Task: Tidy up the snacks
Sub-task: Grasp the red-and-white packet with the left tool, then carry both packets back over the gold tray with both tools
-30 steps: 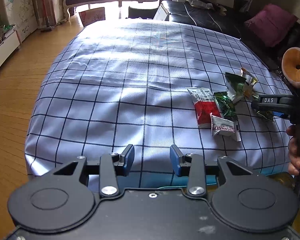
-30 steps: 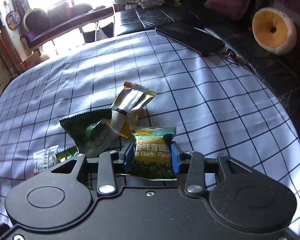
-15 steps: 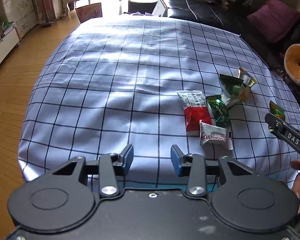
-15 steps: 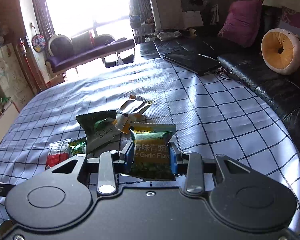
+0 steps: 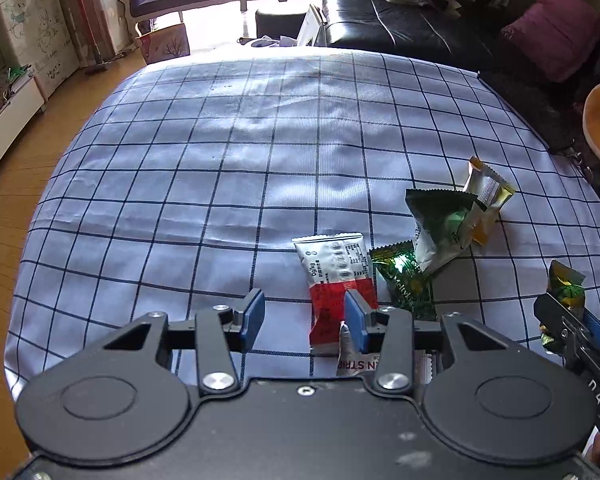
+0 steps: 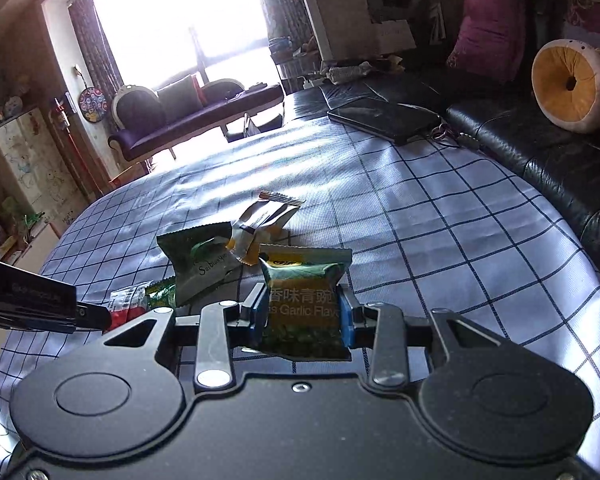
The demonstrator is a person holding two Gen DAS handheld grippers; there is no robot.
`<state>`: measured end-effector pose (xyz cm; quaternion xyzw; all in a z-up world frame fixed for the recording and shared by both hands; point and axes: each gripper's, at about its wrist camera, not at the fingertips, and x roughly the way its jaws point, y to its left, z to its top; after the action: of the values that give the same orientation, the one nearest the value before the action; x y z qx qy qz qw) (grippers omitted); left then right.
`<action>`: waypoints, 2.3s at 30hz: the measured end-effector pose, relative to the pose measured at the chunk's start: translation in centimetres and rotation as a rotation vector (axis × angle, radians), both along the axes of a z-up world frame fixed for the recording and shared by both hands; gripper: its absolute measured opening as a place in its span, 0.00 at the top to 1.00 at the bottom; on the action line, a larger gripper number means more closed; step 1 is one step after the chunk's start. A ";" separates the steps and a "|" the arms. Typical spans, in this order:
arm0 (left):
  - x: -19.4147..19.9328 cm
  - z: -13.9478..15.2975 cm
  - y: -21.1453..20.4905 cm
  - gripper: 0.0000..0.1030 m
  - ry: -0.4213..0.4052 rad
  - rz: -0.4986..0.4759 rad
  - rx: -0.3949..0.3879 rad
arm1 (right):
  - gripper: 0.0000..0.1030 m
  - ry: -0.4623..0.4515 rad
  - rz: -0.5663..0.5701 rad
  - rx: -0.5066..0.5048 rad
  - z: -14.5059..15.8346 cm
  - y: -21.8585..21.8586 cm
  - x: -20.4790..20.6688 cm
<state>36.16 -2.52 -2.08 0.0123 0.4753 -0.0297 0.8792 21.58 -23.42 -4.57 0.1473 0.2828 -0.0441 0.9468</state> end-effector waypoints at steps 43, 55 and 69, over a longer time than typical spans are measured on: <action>0.5 -0.8 -1.1 0.67 -0.051 -0.033 -0.035 | 0.56 0.014 0.056 -0.086 -0.7 1.9 0.0; -5.5 4.3 3.1 0.67 -0.094 -0.032 -0.109 | 0.56 0.010 0.045 -0.117 -1.1 2.2 -0.1; -14.0 4.2 9.2 0.67 -0.039 0.040 -0.107 | 0.56 -0.002 0.037 -0.149 -1.3 2.9 -0.3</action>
<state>22.15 6.66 2.15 -0.0434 0.4558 -0.0372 0.8882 21.29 -20.53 -5.87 0.0710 0.2803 -0.0472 0.9561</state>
